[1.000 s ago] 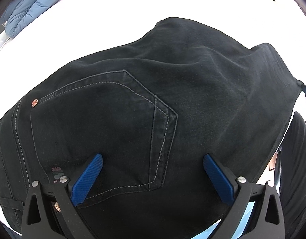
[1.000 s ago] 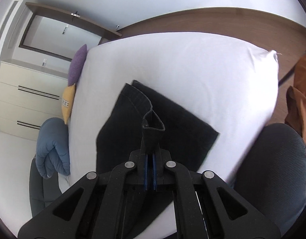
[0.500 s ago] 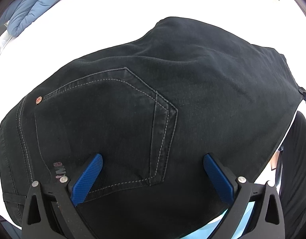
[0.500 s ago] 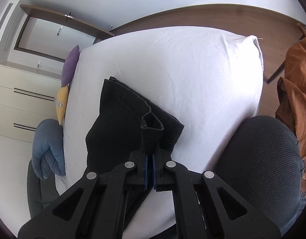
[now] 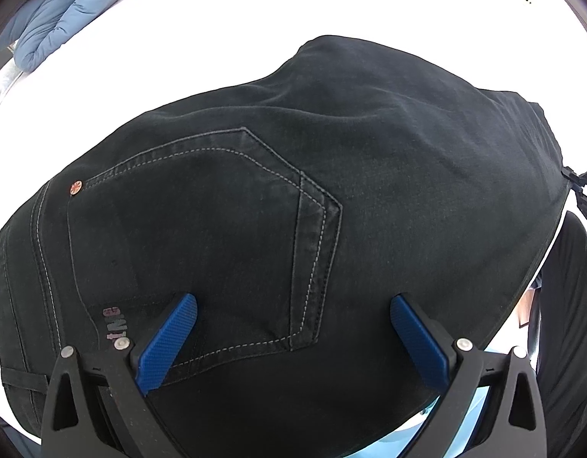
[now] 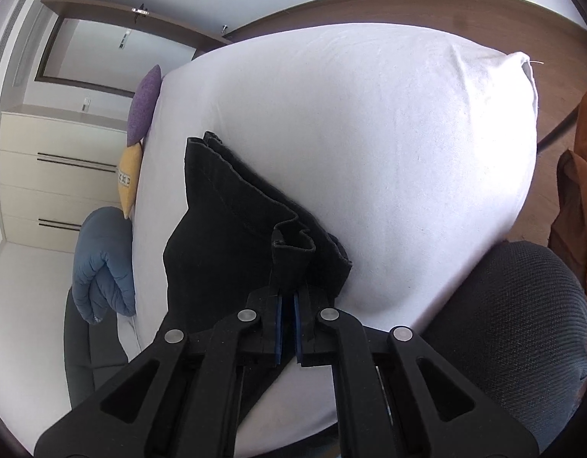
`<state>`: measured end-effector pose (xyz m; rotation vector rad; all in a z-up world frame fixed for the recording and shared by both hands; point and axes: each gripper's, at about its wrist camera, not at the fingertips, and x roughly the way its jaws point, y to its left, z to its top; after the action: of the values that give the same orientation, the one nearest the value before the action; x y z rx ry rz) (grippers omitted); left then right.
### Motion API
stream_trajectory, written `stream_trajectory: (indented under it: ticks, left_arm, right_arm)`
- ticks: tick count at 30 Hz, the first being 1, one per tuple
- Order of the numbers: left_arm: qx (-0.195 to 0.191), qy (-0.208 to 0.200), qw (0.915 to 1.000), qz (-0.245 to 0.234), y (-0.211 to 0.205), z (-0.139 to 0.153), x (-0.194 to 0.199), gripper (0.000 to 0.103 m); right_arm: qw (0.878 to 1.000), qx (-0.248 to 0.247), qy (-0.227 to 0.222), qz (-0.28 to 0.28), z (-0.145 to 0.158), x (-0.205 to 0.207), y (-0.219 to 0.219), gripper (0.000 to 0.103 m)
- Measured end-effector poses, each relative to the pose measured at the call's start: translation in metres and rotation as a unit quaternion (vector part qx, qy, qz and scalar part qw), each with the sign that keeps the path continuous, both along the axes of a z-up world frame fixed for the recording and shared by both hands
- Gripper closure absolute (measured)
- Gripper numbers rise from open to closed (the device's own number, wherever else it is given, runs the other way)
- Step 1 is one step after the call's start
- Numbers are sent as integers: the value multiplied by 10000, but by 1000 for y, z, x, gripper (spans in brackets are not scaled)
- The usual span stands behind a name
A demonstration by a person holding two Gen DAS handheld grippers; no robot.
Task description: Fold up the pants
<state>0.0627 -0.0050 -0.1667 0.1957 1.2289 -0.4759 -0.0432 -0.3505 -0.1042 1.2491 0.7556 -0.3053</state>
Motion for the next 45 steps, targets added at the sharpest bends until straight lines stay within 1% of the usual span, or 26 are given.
stream_trajectory:
  ticks: [2,3,5,6,7,9,11,13,15,18,21,22,23,25,27,28,29,31,33,34,36,37,39,41,43,45]
  left_arm:
    - [14,-1,10000,-5,2,1,-1,0]
    - [25,5,10000,-2,2,1,-2,0]
    - [33,4,10000,16,0,1,-1,0]
    - [38,-5,10000,21,0,1,-2,0]
    - [45,-9,10000,27,-1,1,-1,0]
    - [41,-7,10000,39,-1,1,-1,0]
    - [54,-6,10000,44,-2,1,-1,0]
    - [64,-3,10000,64,-3,1,0,0]
    - [78,6,9999,85,-5,0,1,0]
    - [93,29,9999,110,-10,-1,5,0]
    - [78,42,9999,98,-10,-1,8,0]
    - [64,43,9999,94,-9,-1,8,0]
    - [44,36,9999,88,-8,-1,9,0]
    - [14,6,10000,77,-5,-2,9,0]
    - [-6,-39,9999,99,-3,-3,9,0]
    - [-15,-63,9999,116,-2,-3,9,0]
    - [-20,-74,9999,137,-2,-3,10,0]
    - [-33,-88,9998,188,-1,-3,11,0]
    - [-47,-107,9997,229,1,-2,10,0]
    - [-72,-117,9995,277,2,-1,10,0]
    - [-185,-148,9989,398,5,4,10,0]
    - [-244,-174,9986,437,7,7,10,0]
    - [-338,-314,9978,481,8,16,9,0]
    - [-390,-488,9970,455,4,25,6,0]
    - [-453,-550,9967,398,-1,28,5,0]
    - [-407,-491,9974,334,-6,25,5,0]
  right_arm:
    - [9996,-206,105,-173,11,-12,-9,95]
    - [9982,-379,257,-375,19,-19,-16,91]
    - [9882,-917,875,-858,35,-30,-27,78]
    - [9863,-1035,863,-947,43,-31,-30,72]
    - [9900,-1035,535,-793,50,-25,-31,72]
    - [9959,-887,126,-140,61,-2,-24,72]
    - [9932,-864,-250,743,73,35,-4,72]
    - [9822,-672,-525,1672,77,78,26,72]
    - [9683,-567,-548,2369,71,119,56,72]
    - [9565,-250,-611,2843,45,162,79,72]
    - [9634,-279,93,2664,-1,186,69,72]
    - [9663,-178,-6,2569,-11,188,59,79]
    - [9702,-86,-139,2416,-15,186,47,82]
    - [9790,-165,-223,2018,-18,180,19,93]
    - [9880,-418,-423,1423,-14,168,-13,95]
    - [9913,-518,-448,1123,-13,161,-29,102]
    - [9937,-609,-411,851,-12,155,-41,103]
    - [9958,-509,-451,606,-12,149,-57,103]
    - [9949,-853,-379,381,4,141,-57,101]
    - [9940,-964,-358,383,15,137,-52,97]
    - [9916,-756,-833,632,34,127,-33,97]
    - [9889,-602,-1080,817,42,121,-16,97]
    - [9812,-395,-1296,1377,46,114,20,97]
    - [9682,-378,-1209,2155,39,111,69,97]
    - [9611,-288,-989,2565,19,109,99,97]
    - [9679,-120,-545,2451,-14,105,106,97]
